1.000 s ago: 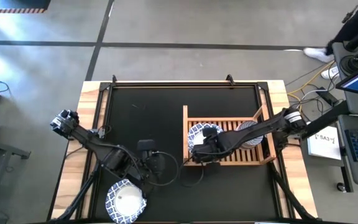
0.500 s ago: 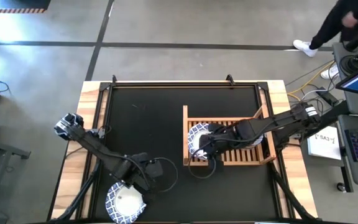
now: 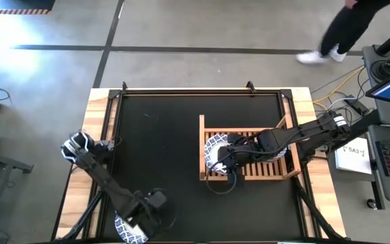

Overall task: Place and stack bowls onto a shelf
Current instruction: Stack the white bowl on top of the white bowl on the shelf

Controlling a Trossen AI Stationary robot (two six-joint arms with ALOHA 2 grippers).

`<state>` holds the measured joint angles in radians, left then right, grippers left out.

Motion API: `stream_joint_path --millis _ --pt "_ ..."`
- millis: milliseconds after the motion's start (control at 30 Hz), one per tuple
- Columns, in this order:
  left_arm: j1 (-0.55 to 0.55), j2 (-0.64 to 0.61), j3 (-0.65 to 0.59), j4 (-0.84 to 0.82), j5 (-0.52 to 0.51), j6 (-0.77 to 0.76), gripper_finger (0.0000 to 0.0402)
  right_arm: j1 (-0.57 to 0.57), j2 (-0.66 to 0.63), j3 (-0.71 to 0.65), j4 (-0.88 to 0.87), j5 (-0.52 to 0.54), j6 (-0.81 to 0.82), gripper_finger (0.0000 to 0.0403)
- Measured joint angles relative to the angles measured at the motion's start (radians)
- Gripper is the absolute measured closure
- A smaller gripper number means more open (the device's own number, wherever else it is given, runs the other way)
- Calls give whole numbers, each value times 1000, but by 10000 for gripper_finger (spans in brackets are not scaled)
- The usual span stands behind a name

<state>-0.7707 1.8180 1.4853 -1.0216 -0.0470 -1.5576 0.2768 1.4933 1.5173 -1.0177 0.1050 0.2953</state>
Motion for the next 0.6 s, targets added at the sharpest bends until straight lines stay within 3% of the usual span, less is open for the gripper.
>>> stream_joint_path --millis 300,600 --pt "-116 109 4 125 0 -102 216 0 0 0 1 0 42 223" --pt "-158 211 19 83 21 -72 216 8 0 -1 5 0 107 222"
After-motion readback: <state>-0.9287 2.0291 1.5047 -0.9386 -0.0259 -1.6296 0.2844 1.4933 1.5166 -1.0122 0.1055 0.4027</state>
